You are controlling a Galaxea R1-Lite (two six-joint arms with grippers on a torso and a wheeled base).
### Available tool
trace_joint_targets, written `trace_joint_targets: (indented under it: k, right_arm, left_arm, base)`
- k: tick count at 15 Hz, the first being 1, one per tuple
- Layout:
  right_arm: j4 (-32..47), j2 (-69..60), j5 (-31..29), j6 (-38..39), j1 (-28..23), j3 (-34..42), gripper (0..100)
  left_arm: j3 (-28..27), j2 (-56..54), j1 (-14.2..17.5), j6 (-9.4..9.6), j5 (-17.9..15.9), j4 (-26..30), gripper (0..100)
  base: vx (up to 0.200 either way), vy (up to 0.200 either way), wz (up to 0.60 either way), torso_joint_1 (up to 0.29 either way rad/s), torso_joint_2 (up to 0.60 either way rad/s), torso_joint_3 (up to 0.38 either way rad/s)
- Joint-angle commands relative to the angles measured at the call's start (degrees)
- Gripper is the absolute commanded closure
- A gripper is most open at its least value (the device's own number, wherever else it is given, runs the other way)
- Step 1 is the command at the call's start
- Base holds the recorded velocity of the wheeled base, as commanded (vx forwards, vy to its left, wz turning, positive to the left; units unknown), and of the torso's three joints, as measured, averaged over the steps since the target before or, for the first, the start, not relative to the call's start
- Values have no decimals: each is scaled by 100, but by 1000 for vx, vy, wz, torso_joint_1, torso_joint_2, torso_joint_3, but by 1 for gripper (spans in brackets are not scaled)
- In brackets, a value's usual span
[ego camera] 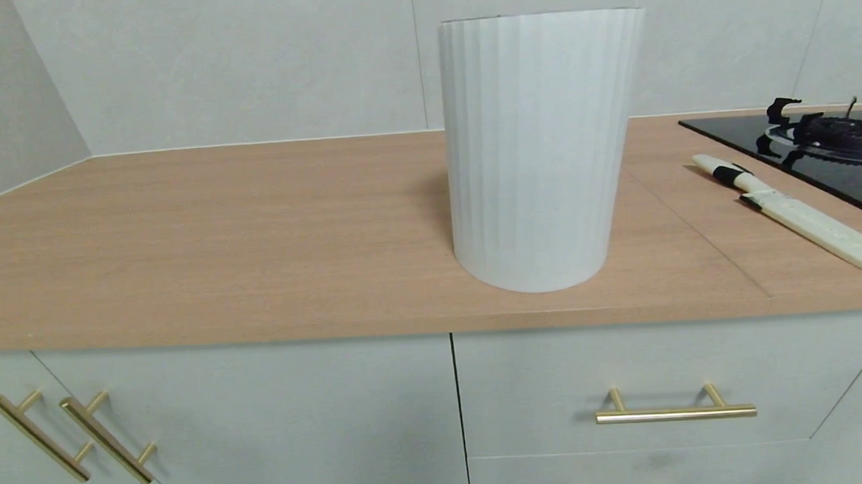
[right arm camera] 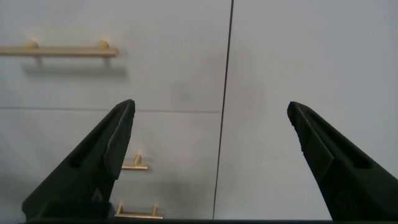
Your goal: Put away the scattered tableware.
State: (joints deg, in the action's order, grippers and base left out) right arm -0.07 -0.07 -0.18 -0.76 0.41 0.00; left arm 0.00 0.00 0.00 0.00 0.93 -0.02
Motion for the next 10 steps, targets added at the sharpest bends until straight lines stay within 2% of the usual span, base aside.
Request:
trace_joint_targets:
  k: [1, 10]
  right_arm:
    - [-1, 7, 1, -4, 2, 0, 0]
    - [-1, 7, 1, -4, 2, 0, 0]
  left_arm:
    - [0, 0, -9, 0, 4, -6, 0]
    - [0, 0, -9, 0, 4, -6, 0]
  base:
    - [0, 0, 0, 188, -554, -305]
    - [0, 0, 0, 181, -495, -286]
